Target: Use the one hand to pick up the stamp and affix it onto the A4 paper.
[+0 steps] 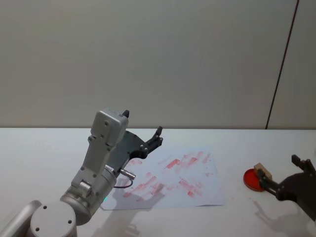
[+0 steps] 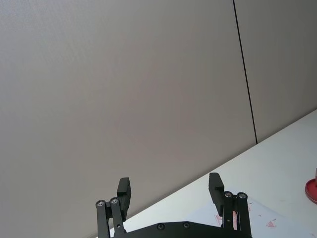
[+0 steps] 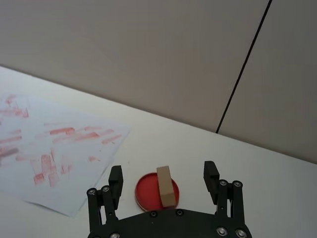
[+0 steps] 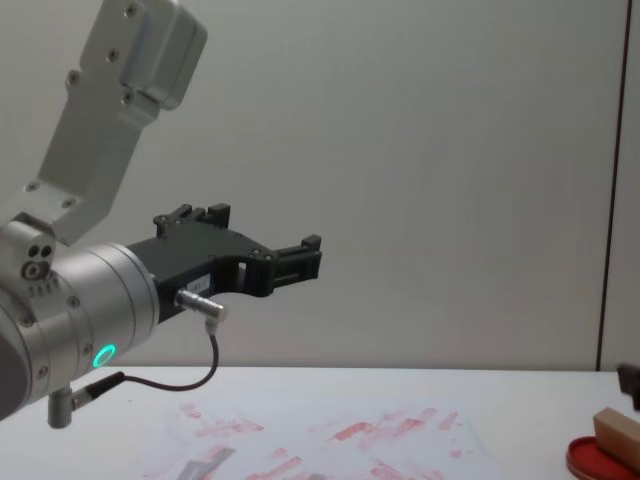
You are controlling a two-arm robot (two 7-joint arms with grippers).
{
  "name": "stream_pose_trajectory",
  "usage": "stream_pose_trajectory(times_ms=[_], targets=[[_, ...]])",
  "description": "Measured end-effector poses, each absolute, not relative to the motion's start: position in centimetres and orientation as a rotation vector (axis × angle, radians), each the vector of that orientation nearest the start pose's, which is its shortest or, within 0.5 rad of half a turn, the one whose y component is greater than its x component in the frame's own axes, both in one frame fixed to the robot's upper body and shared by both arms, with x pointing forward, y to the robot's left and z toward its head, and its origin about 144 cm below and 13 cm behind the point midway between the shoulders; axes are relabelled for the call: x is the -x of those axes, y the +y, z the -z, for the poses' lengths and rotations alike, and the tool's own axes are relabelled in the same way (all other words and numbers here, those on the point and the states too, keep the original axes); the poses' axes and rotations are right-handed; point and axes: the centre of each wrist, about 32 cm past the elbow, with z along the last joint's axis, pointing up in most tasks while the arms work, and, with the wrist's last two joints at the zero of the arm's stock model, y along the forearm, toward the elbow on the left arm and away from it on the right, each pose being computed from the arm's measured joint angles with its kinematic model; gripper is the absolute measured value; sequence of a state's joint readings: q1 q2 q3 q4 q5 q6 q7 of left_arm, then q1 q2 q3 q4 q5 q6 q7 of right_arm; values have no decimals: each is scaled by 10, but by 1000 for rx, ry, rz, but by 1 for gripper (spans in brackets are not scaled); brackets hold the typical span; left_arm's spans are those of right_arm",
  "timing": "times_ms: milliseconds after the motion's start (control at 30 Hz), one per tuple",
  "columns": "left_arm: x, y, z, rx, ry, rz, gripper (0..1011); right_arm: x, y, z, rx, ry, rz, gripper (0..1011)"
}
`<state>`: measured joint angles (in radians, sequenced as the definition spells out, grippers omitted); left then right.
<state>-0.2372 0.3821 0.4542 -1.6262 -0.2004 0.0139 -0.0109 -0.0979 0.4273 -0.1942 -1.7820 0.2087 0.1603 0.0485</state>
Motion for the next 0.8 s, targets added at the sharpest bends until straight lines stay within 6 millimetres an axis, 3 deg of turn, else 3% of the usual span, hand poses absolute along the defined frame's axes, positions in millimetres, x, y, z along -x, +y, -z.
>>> stream_pose_trajectory(times_ms=[800], targets=[[-492,198,-1204,-61,-268,-1124,1003,-454,-270,-1150,440,-59,1260,1001]])
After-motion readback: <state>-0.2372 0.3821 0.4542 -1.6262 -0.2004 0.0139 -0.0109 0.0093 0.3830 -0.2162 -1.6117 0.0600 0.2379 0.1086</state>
